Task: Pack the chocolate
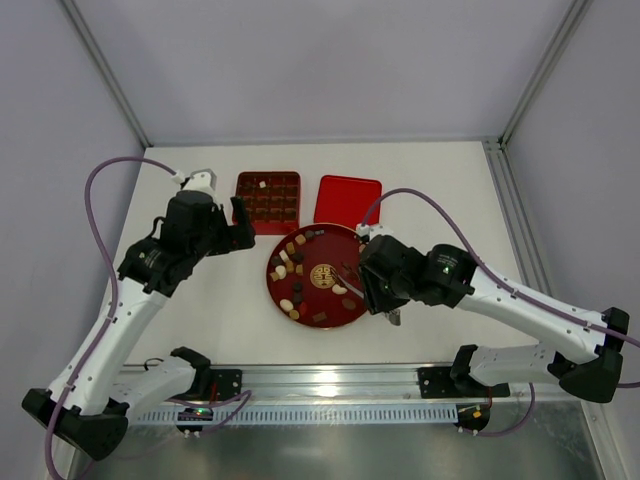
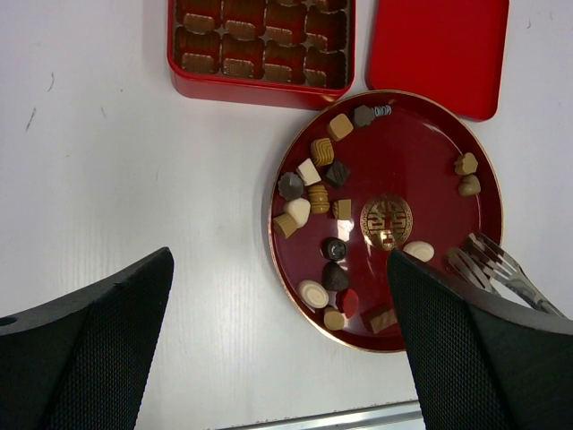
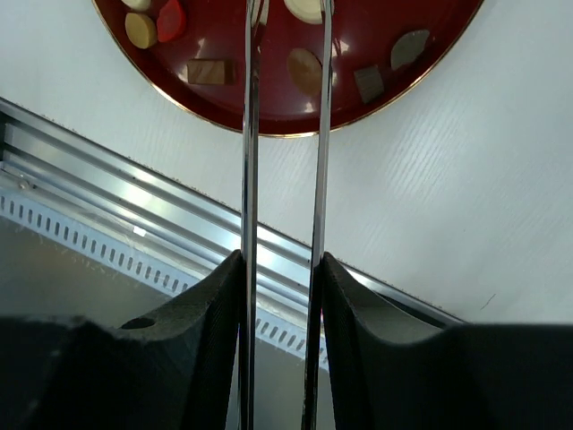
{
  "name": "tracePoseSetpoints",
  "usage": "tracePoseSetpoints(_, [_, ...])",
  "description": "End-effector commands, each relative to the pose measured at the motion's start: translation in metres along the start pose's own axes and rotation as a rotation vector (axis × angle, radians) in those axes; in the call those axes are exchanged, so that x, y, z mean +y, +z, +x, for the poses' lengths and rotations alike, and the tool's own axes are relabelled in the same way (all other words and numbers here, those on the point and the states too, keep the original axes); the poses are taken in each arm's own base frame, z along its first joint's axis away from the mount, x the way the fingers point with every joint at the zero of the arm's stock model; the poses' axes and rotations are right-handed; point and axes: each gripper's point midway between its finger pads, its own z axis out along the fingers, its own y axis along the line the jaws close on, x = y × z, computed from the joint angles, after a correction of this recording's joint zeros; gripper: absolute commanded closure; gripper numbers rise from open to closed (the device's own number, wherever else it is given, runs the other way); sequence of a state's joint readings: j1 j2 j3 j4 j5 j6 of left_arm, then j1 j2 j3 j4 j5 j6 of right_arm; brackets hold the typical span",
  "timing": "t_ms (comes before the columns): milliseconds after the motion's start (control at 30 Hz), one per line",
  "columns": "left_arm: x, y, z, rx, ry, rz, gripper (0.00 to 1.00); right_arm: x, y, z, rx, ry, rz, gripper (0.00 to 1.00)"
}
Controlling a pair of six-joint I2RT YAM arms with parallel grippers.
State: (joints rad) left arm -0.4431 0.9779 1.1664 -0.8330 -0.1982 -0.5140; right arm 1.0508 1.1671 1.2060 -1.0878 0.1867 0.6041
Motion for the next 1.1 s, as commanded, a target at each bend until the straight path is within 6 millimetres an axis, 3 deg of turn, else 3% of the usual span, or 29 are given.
tracePoseSetpoints(0, [-0.006,0.002,-0.008,-0.033,-0.012,0.024,0.0,-0.005,-0.008,0.02,0.066,0.016,0.012,0.6])
tracePoseSetpoints(300, [-0.004,0.001,-0.006,-0.033,-0.01,0.019,0.0,-0.005,-0.003,0.044,0.156,-0.018,-0.006,0.6])
tracePoseSetpoints(1067, [-0.003,0.005,-0.002,-0.024,-0.007,0.018,0.0,-0.002,0.025,0.05,0.204,-0.063,0.027,0.59])
